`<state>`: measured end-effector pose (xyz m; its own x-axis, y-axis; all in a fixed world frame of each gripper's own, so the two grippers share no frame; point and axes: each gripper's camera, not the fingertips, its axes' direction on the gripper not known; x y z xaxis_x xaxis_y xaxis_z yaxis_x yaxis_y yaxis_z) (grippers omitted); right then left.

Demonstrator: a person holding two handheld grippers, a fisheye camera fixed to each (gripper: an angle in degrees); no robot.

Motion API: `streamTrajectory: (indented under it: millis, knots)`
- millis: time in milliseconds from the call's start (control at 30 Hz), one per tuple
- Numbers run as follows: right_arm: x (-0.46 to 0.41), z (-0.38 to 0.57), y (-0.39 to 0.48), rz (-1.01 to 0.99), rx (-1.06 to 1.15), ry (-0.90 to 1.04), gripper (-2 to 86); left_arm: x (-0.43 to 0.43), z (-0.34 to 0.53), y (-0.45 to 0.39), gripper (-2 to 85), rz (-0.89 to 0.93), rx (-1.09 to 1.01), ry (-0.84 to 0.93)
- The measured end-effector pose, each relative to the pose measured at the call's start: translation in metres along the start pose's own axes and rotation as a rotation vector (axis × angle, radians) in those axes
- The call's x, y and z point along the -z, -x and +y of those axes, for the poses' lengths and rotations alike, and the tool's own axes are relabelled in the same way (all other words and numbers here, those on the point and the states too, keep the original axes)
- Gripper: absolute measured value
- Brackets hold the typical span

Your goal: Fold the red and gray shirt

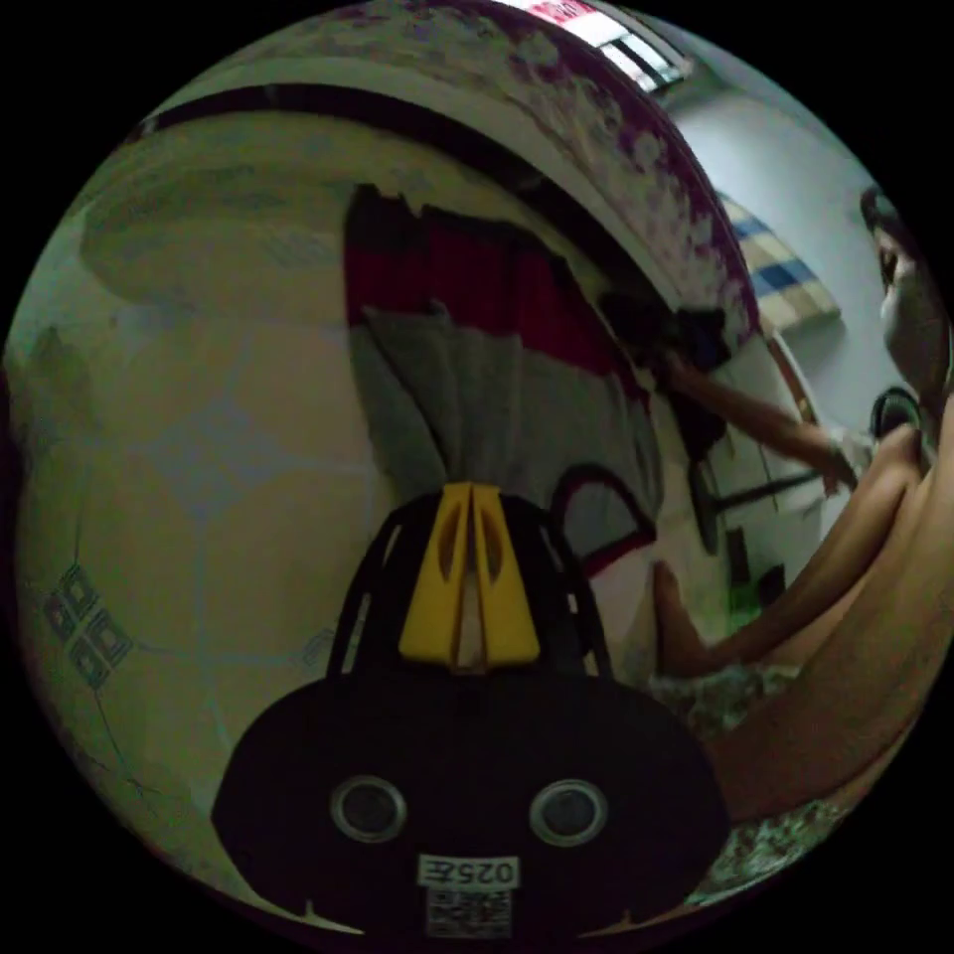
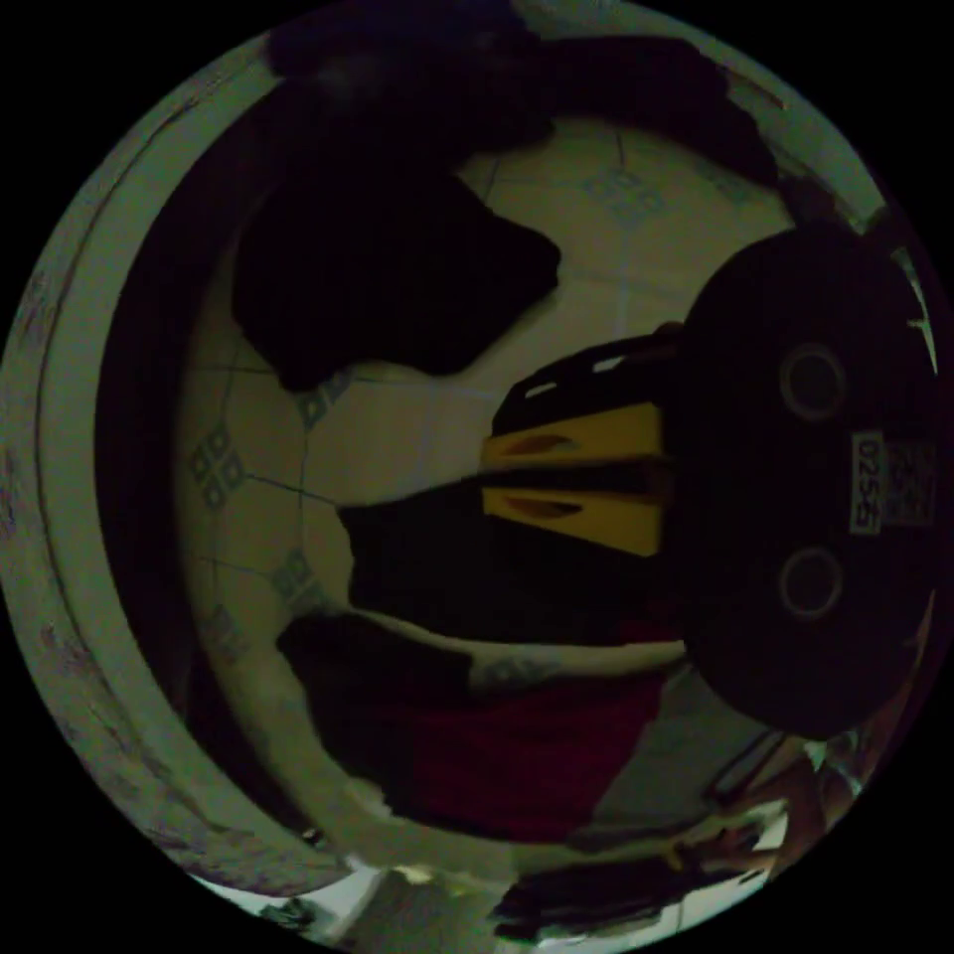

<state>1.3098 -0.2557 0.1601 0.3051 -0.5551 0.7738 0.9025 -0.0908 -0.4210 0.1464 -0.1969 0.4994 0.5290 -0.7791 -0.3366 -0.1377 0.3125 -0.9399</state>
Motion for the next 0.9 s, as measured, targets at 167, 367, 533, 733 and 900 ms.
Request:
streamTrajectory:
  millis: [167, 367, 533, 733, 900]
  knots:
    - [0.039, 0.032, 0.000, 0.170, 0.051, 0.010, -0.8, 0.072, -0.041, 0.047, 2.3, 0.030, 0.116, -0.417]
    - [0.135, 0.157, -0.091, 0.347, -0.305, -0.119, -0.9, 0.065, -0.172, 0.118, 7.2, -0.022, 0.093, -0.332]
    - [0.184, 0.282, -0.163, 0.265, -0.635, -0.127, -0.5, 0.005, -0.276, 0.162, 8.2, 0.004, 0.167, -0.127]
    - [0.171, 0.323, -0.177, 0.085, -0.695, -0.041, -0.8, -0.041, -0.324, 0.156, 0.1, 0.026, 0.161, -0.028]
    - [0.164, 0.321, -0.167, 0.175, -0.610, 0.118, -0.9, 0.002, -0.304, 0.146, -1.1, -0.238, 0.139, -0.036]
